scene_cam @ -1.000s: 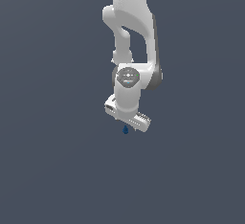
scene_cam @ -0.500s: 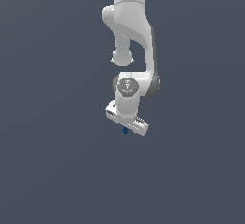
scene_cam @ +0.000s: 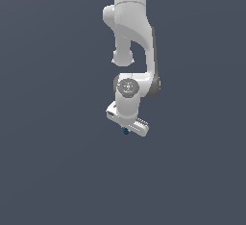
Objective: Pick up the object and move it to a goal position.
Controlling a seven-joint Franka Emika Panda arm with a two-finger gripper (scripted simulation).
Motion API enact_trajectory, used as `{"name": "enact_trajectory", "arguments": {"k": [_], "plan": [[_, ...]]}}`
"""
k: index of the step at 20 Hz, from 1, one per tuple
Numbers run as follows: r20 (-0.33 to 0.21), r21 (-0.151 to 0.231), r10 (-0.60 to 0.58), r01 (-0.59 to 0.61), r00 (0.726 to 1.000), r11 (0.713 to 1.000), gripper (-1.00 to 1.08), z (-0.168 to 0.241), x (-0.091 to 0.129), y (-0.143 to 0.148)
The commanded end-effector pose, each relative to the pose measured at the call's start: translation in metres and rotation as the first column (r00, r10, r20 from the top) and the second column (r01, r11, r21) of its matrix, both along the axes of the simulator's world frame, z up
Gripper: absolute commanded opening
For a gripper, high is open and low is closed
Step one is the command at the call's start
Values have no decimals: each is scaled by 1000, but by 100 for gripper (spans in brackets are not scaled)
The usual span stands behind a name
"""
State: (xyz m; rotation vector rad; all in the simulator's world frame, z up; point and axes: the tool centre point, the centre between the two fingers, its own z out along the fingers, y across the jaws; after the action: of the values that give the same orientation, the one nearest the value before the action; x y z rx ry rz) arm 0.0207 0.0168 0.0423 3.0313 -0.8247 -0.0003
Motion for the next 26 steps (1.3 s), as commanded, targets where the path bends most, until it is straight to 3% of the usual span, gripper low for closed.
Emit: {"name": "enact_trajectory", "arguments": {"k": [1, 8, 20, 26], "plan": [[0, 0, 0, 0, 1000, 1000, -100, 0, 0, 0], [0, 0, 0, 0, 1000, 1000, -100, 12, 0, 10], [0, -1, -1, 1, 1000, 1000, -100, 88, -1, 76], [0, 0, 0, 0, 1000, 1000, -100, 102, 0, 89]]}}
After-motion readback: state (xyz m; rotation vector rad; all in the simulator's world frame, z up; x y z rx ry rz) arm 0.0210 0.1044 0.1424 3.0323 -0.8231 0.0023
